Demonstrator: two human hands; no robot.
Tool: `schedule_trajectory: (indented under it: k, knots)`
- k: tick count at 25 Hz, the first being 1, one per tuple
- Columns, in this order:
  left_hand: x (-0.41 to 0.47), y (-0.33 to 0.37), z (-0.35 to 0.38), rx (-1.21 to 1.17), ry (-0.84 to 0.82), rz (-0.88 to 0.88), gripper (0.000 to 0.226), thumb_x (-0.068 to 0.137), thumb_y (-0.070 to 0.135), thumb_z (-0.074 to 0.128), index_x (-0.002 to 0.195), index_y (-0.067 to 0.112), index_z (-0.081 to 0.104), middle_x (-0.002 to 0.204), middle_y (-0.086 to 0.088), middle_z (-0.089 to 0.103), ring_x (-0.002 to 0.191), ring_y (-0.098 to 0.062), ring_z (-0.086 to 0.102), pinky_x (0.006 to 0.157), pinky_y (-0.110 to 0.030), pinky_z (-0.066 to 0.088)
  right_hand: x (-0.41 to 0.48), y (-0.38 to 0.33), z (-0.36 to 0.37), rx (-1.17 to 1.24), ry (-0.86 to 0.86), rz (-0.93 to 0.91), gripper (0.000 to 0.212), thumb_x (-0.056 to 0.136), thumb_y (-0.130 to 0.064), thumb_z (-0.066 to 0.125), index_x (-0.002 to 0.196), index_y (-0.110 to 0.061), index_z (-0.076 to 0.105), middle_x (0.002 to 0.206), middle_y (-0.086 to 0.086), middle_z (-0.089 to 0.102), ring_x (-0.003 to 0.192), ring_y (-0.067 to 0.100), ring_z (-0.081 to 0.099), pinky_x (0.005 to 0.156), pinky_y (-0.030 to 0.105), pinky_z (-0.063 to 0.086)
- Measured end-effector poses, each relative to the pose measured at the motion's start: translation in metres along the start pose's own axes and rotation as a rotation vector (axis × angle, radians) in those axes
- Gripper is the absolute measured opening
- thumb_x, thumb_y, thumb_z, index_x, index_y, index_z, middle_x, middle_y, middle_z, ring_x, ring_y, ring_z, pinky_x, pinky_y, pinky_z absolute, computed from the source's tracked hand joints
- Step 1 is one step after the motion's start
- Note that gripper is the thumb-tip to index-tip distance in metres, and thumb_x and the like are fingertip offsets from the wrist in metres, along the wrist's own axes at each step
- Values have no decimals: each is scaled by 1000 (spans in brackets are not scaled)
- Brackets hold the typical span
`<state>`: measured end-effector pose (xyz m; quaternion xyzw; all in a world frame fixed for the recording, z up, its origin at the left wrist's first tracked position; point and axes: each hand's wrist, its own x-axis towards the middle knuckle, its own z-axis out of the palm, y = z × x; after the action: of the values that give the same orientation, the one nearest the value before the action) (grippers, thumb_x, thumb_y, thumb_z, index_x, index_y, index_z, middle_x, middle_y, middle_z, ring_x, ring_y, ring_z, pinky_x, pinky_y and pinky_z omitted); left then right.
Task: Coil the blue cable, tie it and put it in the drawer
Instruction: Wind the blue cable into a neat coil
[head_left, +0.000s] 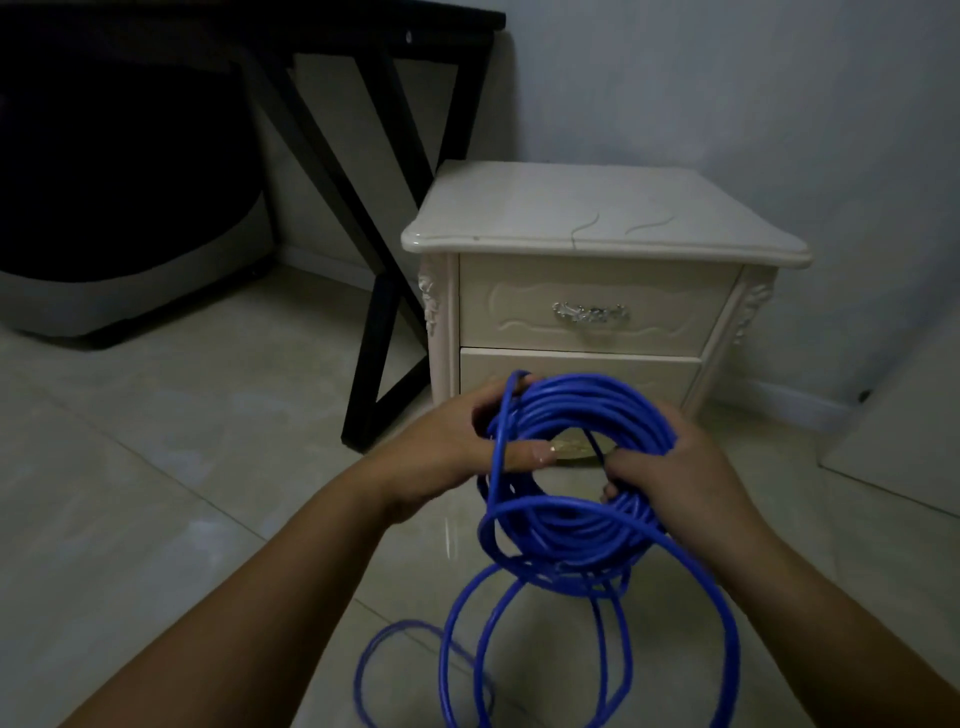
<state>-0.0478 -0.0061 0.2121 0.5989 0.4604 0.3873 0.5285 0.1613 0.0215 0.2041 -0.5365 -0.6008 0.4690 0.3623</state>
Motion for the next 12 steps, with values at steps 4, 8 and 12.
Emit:
schedule_trajectory:
  k: [4,8,12]
  knots:
    - [6,-3,11,277,-117,21,82,73,16,82,137,44,39,121,10,62,107,-6,63,91,-25,53,-8,5,19,-307,-126,-142,49,73,0,67,105,-34,56,82,-5,66,65,10,65,60,28,56]
    - [7,-11,23,714,-63,42,81,72,19,75,138,40,33,103,9,66,89,-4,64,83,-31,56,-10,21,37,-300,-248,-139,72,70,-1,74,126,-35,45,95,-9,66,82,8,67,73,33,58]
    - [12,-19,13,746,329,10,73,75,12,71,137,33,39,102,6,66,89,-11,64,83,-37,56,7,5,13,352,-313,-65,94,64,15,58,141,-33,39,121,0,63,105,8,65,77,29,54]
